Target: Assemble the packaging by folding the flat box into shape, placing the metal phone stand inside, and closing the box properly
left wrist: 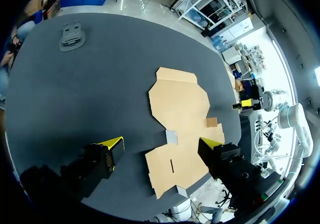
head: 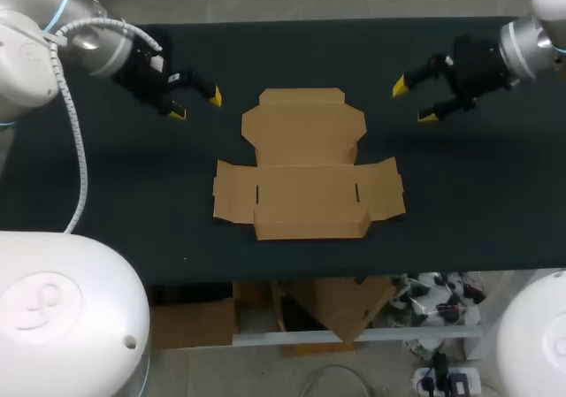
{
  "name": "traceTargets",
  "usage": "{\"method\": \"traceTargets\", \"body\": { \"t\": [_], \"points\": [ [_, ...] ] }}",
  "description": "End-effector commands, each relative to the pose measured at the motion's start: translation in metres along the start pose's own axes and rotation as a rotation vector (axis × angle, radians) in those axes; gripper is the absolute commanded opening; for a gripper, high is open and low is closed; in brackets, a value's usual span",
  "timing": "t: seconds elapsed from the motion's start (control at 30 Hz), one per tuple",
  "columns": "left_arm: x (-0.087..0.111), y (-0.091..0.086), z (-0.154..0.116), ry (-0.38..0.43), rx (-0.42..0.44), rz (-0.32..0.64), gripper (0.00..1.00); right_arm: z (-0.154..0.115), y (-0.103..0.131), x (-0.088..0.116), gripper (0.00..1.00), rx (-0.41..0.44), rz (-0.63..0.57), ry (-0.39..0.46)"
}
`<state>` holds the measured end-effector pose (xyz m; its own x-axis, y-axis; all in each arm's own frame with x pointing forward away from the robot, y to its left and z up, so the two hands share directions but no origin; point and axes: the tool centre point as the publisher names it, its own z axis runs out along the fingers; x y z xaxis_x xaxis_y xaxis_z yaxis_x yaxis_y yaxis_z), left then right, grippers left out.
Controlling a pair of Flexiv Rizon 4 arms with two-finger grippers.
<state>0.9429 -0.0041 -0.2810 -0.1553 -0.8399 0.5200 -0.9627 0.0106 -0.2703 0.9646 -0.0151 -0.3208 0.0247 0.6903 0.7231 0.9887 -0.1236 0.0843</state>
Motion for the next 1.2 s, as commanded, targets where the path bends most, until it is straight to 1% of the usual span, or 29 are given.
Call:
{"method": "traceTargets", "body": {
  "t": [0.03,0.07,0.23,0.27,0.3,0.37,0.4,0.43,0.47,0.7,0.73,0.9,1.0,1.13,1.2],
  "points": [
    [-0.001,-0.006,-0.004,-0.007,-0.022,-0.004,1.00,0.013,0.004,-0.003,1.00,0.010,0.006,-0.011],
    [-0.002,-0.007,-0.005,-0.002,-0.025,-0.005,1.00,0.016,0.005,-0.004,1.00,0.006,0.010,-0.016],
    [-0.009,-0.013,-0.003,0.016,-0.036,-0.019,1.00,0.034,0.008,-0.006,1.00,0.025,0.005,0.005],
    [-0.010,-0.014,-0.002,0.018,-0.037,-0.021,1.00,0.037,0.008,-0.007,0.94,0.026,0.003,0.010],
    [-0.011,-0.014,-0.002,0.020,-0.039,-0.023,1.00,0.039,0.008,-0.008,0.85,0.023,0.000,0.009],
    [-0.014,-0.016,-0.001,0.027,-0.041,-0.029,1.00,0.044,0.009,-0.010,0.77,0.031,-0.005,0.030],
    [-0.015,-0.017,-0.001,0.029,-0.042,-0.031,1.00,0.046,0.010,-0.012,0.67,0.031,-0.004,0.031],
    [-0.016,-0.017,-0.001,0.031,-0.043,-0.031,1.00,0.048,0.010,-0.013,0.52,0.030,-0.003,0.033],
    [-0.016,-0.018,0.000,0.033,-0.044,-0.032,1.00,0.050,0.011,-0.014,0.47,0.033,-0.001,0.039],
    [-0.018,-0.020,-0.001,0.042,-0.050,-0.031,1.00,0.062,0.015,-0.018,0.50,0.045,-0.010,0.048],
    [-0.018,-0.020,-0.001,0.043,-0.052,-0.029,1.00,0.064,0.016,-0.020,0.53,0.044,-0.013,0.049],
    [-0.018,-0.021,0.000,0.048,-0.060,-0.020,1.00,0.074,0.019,-0.027,0.56,0.047,-0.043,0.074],
    [-0.018,-0.022,0.001,0.048,-0.065,-0.018,1.00,0.079,0.021,-0.029,0.55,0.048,-0.058,0.083],
    [-0.018,-0.022,0.003,0.049,-0.070,-0.018,1.00,0.086,0.024,-0.030,0.43,0.045,-0.076,0.095],
    [-0.018,-0.022,0.004,0.050,-0.072,-0.018,1.00,0.088,0.025,-0.029,0.43,0.043,-0.077,0.097]
  ]
}}
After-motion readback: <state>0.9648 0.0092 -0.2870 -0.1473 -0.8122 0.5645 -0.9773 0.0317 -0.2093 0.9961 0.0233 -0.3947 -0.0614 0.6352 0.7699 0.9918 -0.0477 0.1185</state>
